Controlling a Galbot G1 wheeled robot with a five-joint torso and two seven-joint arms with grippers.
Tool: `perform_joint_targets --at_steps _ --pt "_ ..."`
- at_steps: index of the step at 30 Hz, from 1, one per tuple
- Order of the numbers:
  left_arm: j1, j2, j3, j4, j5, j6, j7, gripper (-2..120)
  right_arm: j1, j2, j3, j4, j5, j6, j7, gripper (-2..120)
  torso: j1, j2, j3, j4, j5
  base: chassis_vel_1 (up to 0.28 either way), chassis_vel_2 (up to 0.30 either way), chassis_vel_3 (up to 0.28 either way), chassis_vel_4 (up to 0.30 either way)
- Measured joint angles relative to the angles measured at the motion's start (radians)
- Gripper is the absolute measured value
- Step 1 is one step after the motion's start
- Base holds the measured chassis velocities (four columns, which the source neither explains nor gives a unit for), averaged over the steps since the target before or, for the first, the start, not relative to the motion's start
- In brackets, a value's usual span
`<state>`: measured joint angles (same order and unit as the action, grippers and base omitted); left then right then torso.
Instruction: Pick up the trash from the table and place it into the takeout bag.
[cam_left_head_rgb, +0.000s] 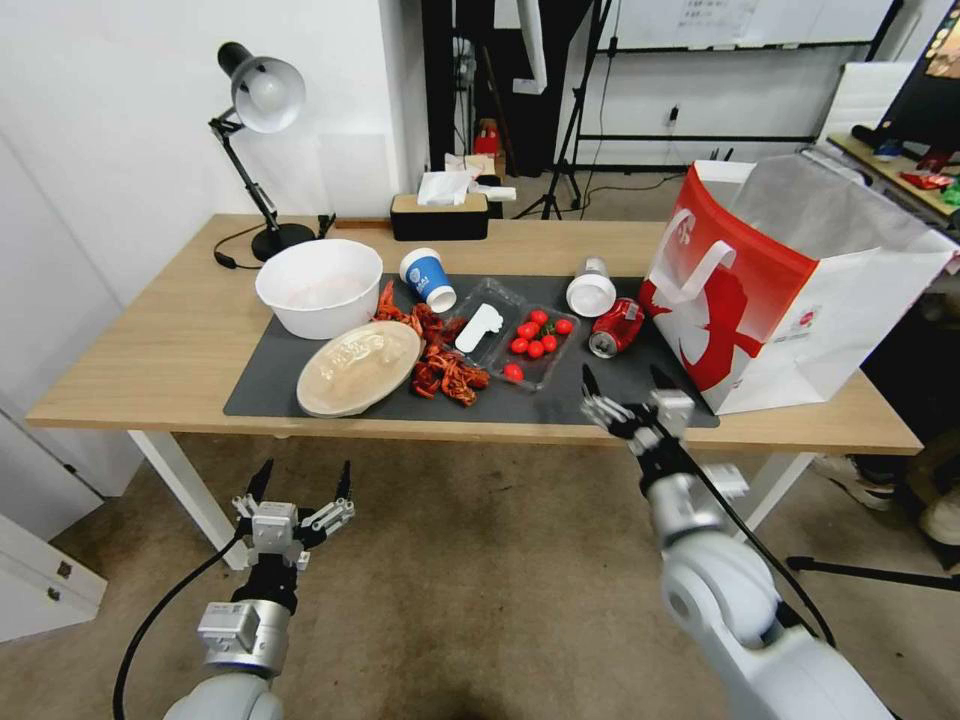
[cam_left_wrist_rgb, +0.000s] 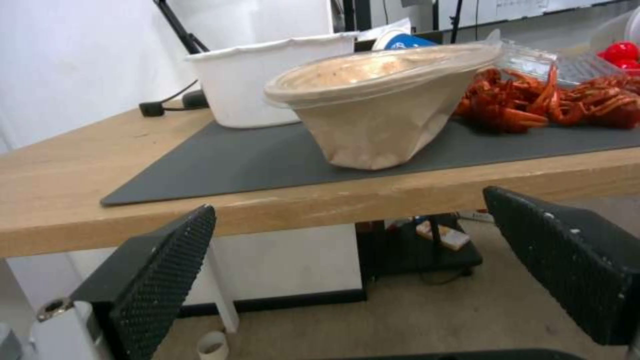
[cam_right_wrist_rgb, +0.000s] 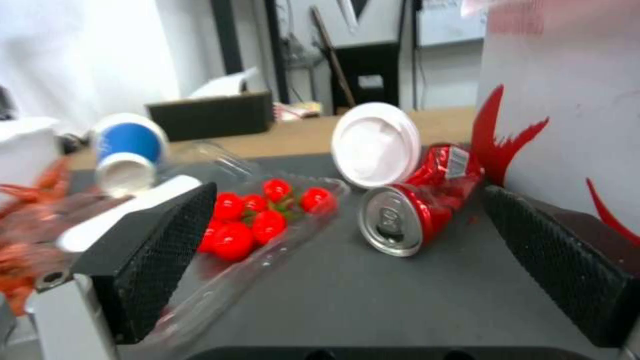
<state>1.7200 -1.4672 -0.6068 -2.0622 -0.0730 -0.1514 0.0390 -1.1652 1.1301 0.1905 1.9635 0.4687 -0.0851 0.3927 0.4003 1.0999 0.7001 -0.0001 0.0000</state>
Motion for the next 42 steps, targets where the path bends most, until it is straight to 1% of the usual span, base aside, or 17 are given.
perform_joint_targets --at_steps 1,2,3,4,6,7,8,10,12,13,14,18,21,29,36,39,42 --pt "0.0 0.0 0.0 0.0 0.0 0.0 0.0 100 0.0 0.0 0.0 0.0 0.0 0.0 0.0 100 0.0 0.0 0.0 0.0 0.0 0.0 0.0 0.0 0.0" --pt "0.0 -0.002 -0.001 -0.001 -0.003 0.002 0.0 100 0.033 0.005 -0.016 -0.013 0.007 -0.024 0.024 100 0.0 0.0 0.0 0.0001 -0.0001 0.0 0.0 0.0 0.0" --pt "0.002 0.002 -0.003 -0.012 -0.04 0.024 -0.007 100 0.075 0.006 -0.034 -0.024 0.033 -0.065 0.053 100 0.0 0.0 0.0 0.0 -0.0002 0.0 0.0 0.0 0.0" --pt "0.002 0.002 -0.003 -0.012 -0.04 0.024 -0.007 100 0.075 0.006 -0.034 -0.024 0.033 -0.065 0.053 100 0.0 0.0 0.0 0.0 -0.0002 0.0 0.0 0.0 0.0" --pt "-0.008 0.03 -0.022 -0.032 -0.083 0.057 -0.021 100 0.148 0.006 -0.059 -0.051 0.07 -0.111 0.107 100 0.0 0.0 0.0 0.0002 0.0001 0.0 0.0 0.0 0.0" --pt "-0.008 0.03 -0.022 -0.032 -0.083 0.057 -0.021 100 0.148 0.006 -0.059 -0.051 0.07 -0.111 0.107 100 0.0 0.0 0.0 0.0002 0.0001 0.0 0.0 0.0 0.0" --pt "-0.014 0.042 -0.035 -0.039 -0.088 0.065 -0.021 100 0.178 0.005 -0.074 -0.06 0.087 -0.137 0.14 100 0.0 0.0 0.0 0.0002 -0.0004 0.0 0.0 0.0 0.0" --pt "-0.02 0.061 -0.056 -0.051 -0.095 0.08 -0.024 100 0.208 0.005 -0.092 -0.065 0.102 -0.176 0.177 100 0.0 0.0 0.0 0.0001 0.0 0.0 0.0 0.0 0.0" --pt "-0.02 0.066 -0.061 -0.053 -0.098 0.083 -0.025 100 0.213 0.006 -0.096 -0.065 0.103 -0.186 0.187 100 0.0 0.0 0.0 0.0001 -0.0001 0.0 0.0 0.0 0.0" --pt "-0.017 0.075 -0.067 -0.057 -0.101 0.085 -0.025 100 0.219 0.008 -0.103 -0.065 0.109 -0.208 0.207 100 0.0 0.0 0.0 -0.0002 0.0 0.0 0.0 0.0 0.0" --pt "-0.012 0.078 -0.068 -0.06 -0.101 0.085 -0.026 100 0.224 0.009 -0.113 -0.067 0.117 -0.233 0.229 100 0.0 0.0 0.0 -0.0001 -0.0001 0.0 0.0 0.0 0.0" --pt "-0.003 0.071 -0.06 -0.067 -0.097 0.085 -0.026 100 0.235 0.011 -0.125 -0.074 0.14 -0.259 0.265 100 0.0 0.0 0.0 0.0 0.0001 0.0 0.0 0.0 0.0" --pt "0.004 0.053 -0.037 -0.064 -0.069 0.083 -0.024 100 0.265 0.013 -0.137 -0.088 0.212 -0.296 0.323 100 0.0 0.0 0.0 0.0 0.0001 0.0 0.0 0.0 0.0" --pt "0.016 0.055 -0.031 -0.054 -0.05 0.067 -0.023 100 0.304 0.022 -0.143 -0.115 0.282 -0.331 0.376 100 0.0 0.0 0.0 0.0 0.0 0.0 0.0 0.0 0.0" --pt "0.039 0.022 -0.025 -0.044 -0.029 0.037 -0.021 100 0.313 0.033 -0.145 -0.127 0.299 -0.334 0.383 100 0.0 0.0 0.0 0.0001 -0.0001 0.0 0.0 0.0 0.0" --pt "0.048 0.019 -0.029 -0.051 -0.041 0.035 -0.021 100 0.326 0.027 -0.142 -0.13 0.327 -0.334 0.386 100 0.0 0.0 0.0 0.0001 -0.0001 0.0 0.0 0.0 0.0" --pt "0.049 0.029 -0.037 -0.054 -0.045 0.038 -0.021 100 0.343 0.007 -0.151 -0.139 0.36 -0.335 0.394 100 0.0 0.0 0.0 0.0 0.0 0.0 0.0 0.0 0.0"
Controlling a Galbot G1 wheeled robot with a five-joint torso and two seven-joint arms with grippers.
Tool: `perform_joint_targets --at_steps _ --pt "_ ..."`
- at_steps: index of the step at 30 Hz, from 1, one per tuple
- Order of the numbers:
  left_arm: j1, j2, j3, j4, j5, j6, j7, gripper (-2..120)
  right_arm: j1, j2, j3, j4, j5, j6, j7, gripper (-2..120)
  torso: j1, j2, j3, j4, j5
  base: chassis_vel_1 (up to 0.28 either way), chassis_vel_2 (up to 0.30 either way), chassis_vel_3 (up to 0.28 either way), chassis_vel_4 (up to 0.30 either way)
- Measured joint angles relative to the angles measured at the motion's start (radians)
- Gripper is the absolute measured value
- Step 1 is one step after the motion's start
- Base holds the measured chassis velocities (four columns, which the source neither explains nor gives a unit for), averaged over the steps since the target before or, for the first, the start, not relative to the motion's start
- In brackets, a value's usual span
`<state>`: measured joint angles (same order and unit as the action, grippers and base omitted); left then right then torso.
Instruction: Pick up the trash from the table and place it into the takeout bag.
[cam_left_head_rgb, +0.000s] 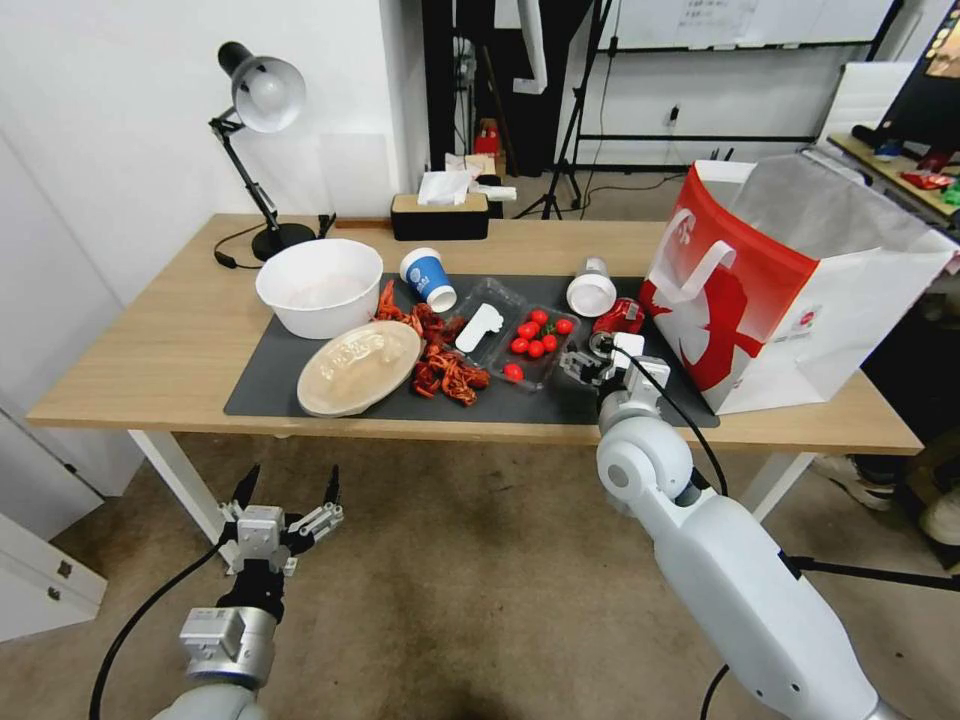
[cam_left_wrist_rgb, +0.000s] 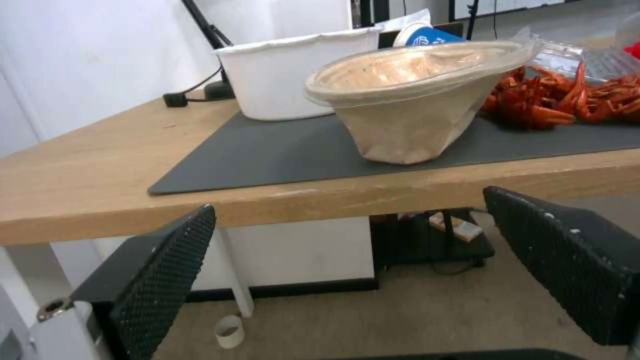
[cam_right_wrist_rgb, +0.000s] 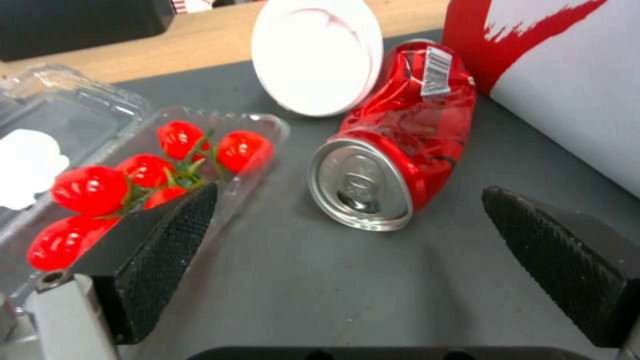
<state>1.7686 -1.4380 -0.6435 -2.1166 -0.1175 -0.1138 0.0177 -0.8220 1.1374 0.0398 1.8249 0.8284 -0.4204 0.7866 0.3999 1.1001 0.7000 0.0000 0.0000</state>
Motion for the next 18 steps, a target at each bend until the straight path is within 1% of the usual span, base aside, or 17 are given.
perform_joint_targets --at_steps 3,9,12,16,18 --pt "-0.016 0.015 -0.014 0.0 -0.005 0.013 -0.001 100 0.025 -0.019 -0.011 -0.016 0.017 -0.001 0.008 100 0.0 0.0 0.0 -0.0001 0.0 0.0 0.0 0.0 0.0" --pt "-0.02 0.027 -0.016 0.001 -0.01 0.021 -0.002 100 0.074 -0.023 -0.022 -0.052 0.048 -0.009 0.035 100 0.0 0.0 0.0 0.0 0.0 0.0 0.0 0.0 0.0" --pt "-0.019 0.02 -0.006 0.012 -0.009 0.022 -0.002 100 0.125 -0.014 -0.036 -0.094 0.079 -0.022 0.061 100 0.0 0.0 0.0 0.0001 -0.0001 0.0 0.0 0.0 0.0" --pt "-0.02 0.018 0.001 0.02 -0.007 0.022 -0.002 100 0.15 -0.005 -0.047 -0.119 0.091 -0.027 0.067 100 0.0 0.0 0.0 0.0001 -0.0001 0.0 0.0 0.0 0.0" --pt "-0.024 0.018 0.004 0.028 -0.006 0.022 -0.002 100 0.172 0.011 -0.054 -0.152 0.094 -0.028 0.071 100 0.0 0.0 0.0 0.0001 -0.0001 0.0 0.0 0.0 0.0"
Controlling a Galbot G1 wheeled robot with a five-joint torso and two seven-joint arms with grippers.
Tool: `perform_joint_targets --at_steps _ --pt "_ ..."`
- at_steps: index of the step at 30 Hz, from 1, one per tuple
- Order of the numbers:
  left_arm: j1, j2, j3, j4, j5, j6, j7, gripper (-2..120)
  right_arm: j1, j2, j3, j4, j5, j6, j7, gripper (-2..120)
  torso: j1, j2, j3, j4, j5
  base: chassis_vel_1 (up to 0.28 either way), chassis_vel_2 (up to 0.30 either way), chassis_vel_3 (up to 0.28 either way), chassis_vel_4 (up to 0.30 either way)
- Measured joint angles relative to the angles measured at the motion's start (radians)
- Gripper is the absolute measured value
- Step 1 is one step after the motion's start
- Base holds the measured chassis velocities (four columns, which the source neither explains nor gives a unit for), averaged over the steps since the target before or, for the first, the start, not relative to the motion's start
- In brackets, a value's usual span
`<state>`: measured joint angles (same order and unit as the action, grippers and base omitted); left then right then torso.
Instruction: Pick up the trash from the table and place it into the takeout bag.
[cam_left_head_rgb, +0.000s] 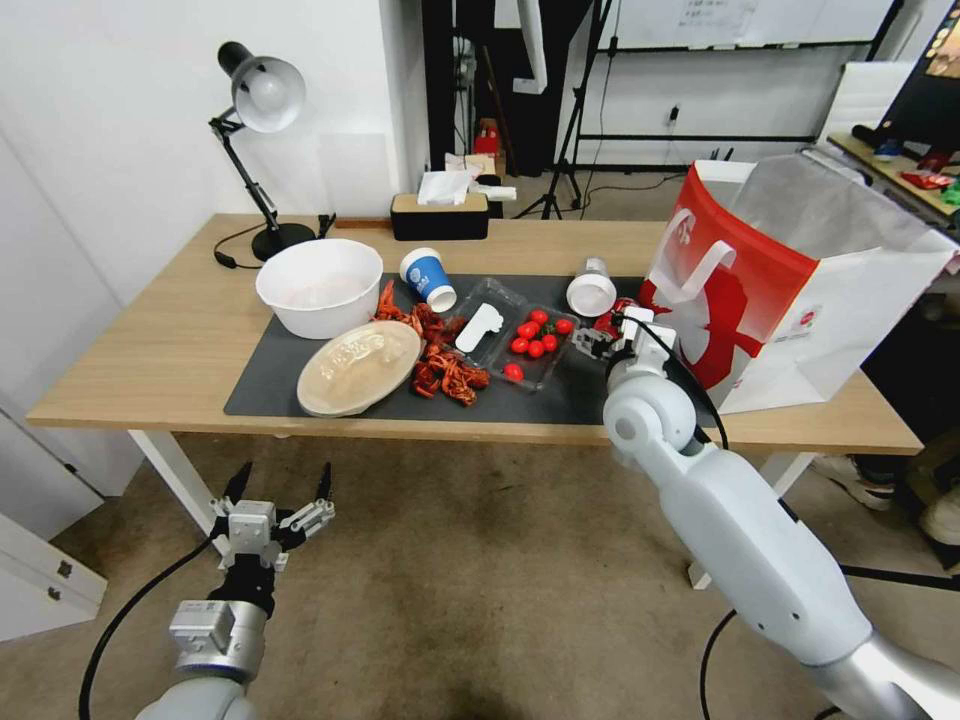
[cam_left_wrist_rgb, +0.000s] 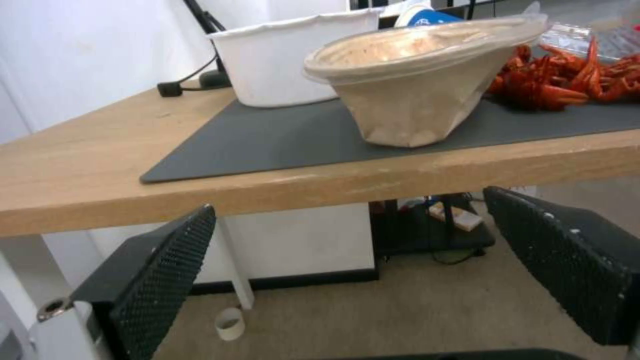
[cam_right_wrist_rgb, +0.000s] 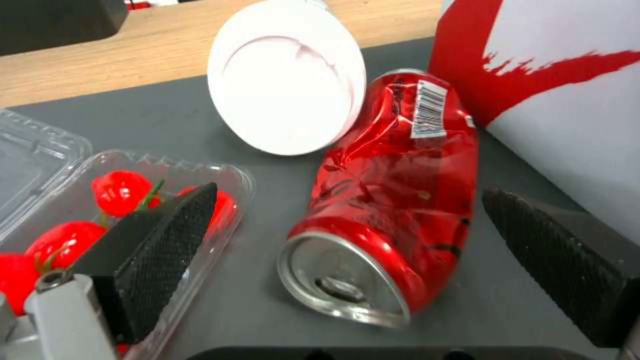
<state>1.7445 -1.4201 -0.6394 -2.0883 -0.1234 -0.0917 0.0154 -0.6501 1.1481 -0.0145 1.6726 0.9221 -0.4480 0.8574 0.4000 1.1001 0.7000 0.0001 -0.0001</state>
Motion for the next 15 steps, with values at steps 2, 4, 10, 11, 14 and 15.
perform_joint_targets --at_steps 2,4,10,11,14,15 --pt "-0.002 0.0 0.0 0.003 0.0 0.0 0.0 100 0.006 0.007 -0.001 -0.014 0.0 0.0 0.0 100 0.0 0.0 0.0 0.0 0.0 0.0 0.0 0.0 0.0" --pt "-0.004 0.001 0.001 0.009 0.0 0.0 0.0 100 0.013 0.016 -0.002 -0.037 -0.001 0.0 -0.001 100 0.0 0.0 0.0 0.0001 0.0001 0.0 0.0 0.0 0.0" --pt "-0.008 0.004 0.001 0.019 -0.003 0.001 0.0 100 0.026 0.02 -0.01 -0.071 0.0 0.0 -0.006 100 0.0 0.0 0.0 -0.0002 0.0 0.0 0.0 0.0 0.0" --pt "-0.008 0.004 0.001 0.019 -0.003 0.001 0.0 100 0.026 0.02 -0.01 -0.071 0.0 0.0 -0.006 100 0.0 0.0 0.0 -0.0002 0.0 0.0 0.0 0.0 0.0" --pt "-0.009 0.002 0.002 0.02 -0.003 0.001 0.0 100 0.037 0.026 -0.011 -0.094 0.004 0.001 -0.002 100 0.0 0.0 0.0 -0.0001 0.0 0.0 0.0 0.0 0.0" --pt "-0.008 0.0 0.003 0.02 -0.003 0.001 0.0 100 0.042 0.03 -0.011 -0.103 0.005 0.001 0.002 100 0.0 0.0 0.0 -0.0001 0.0001 0.0 0.0 0.0 0.0"
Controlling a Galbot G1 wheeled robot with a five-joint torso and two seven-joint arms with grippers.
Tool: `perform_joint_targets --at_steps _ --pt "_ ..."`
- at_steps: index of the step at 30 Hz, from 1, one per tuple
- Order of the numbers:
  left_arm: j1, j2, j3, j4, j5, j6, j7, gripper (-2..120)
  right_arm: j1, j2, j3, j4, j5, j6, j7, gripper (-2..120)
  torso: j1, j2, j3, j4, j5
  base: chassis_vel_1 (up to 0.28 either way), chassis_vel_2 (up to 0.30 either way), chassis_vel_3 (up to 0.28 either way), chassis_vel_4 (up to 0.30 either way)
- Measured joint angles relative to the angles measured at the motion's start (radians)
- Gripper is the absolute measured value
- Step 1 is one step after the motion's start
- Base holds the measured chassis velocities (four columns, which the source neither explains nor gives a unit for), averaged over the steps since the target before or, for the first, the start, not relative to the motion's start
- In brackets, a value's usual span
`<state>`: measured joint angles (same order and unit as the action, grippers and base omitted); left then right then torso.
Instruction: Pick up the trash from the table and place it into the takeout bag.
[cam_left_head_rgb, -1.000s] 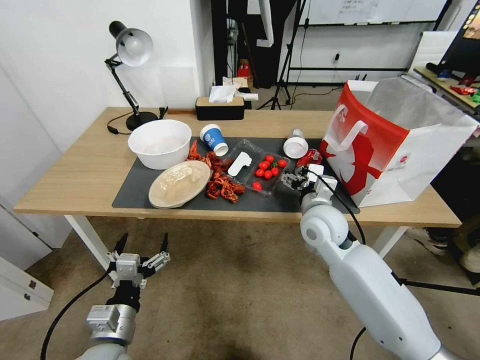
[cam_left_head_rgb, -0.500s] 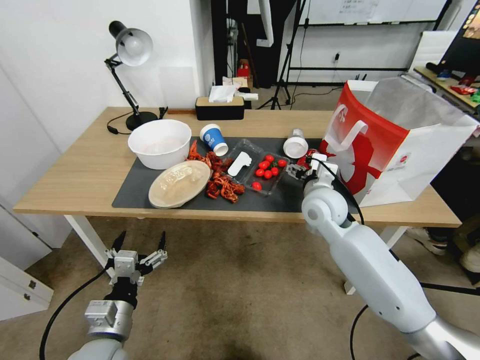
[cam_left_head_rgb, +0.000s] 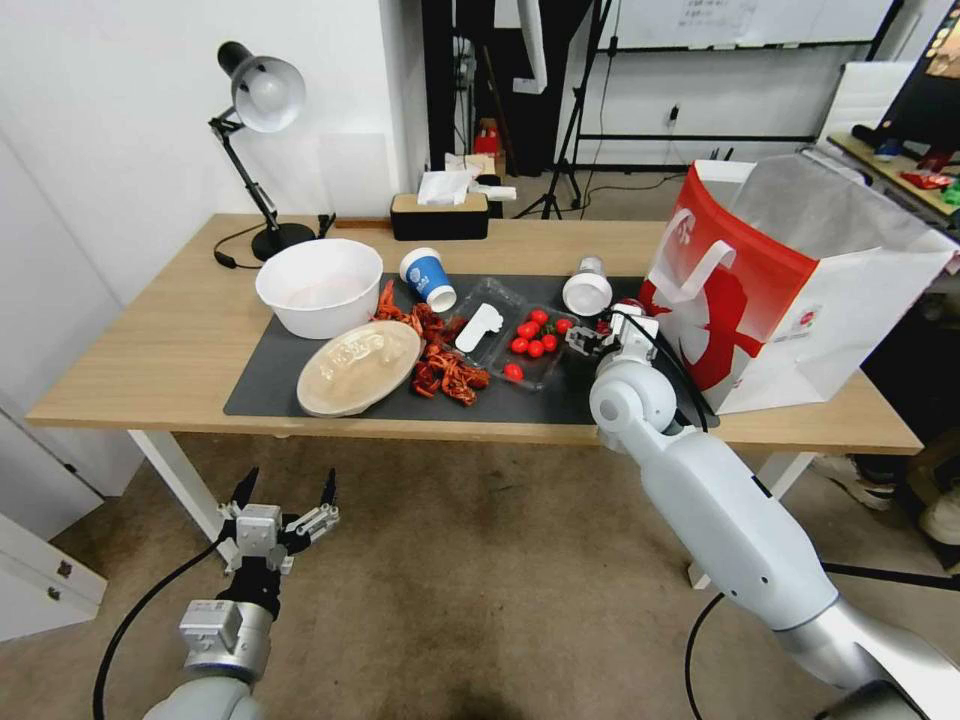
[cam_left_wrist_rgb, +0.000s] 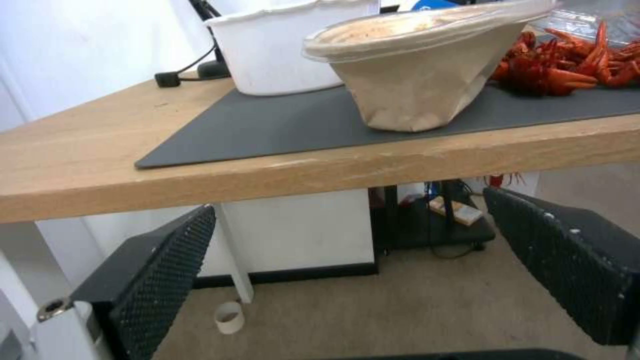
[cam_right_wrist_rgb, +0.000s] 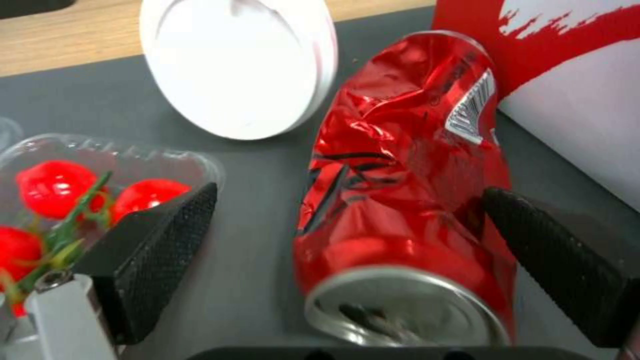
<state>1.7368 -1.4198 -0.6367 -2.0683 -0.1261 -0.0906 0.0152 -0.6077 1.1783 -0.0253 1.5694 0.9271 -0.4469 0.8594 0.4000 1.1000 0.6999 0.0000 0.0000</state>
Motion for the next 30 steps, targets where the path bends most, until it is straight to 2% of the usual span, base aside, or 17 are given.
perform_joint_targets --at_steps 30 --pt "0.027 -0.02 0.001 -0.015 0.023 -0.008 -0.001 100 -0.042 -0.001 0.026 0.039 0.006 0.01 0.027 98 0.0 0.0 0.0 0.0001 0.0 0.0 0.0 0.0 0.0"
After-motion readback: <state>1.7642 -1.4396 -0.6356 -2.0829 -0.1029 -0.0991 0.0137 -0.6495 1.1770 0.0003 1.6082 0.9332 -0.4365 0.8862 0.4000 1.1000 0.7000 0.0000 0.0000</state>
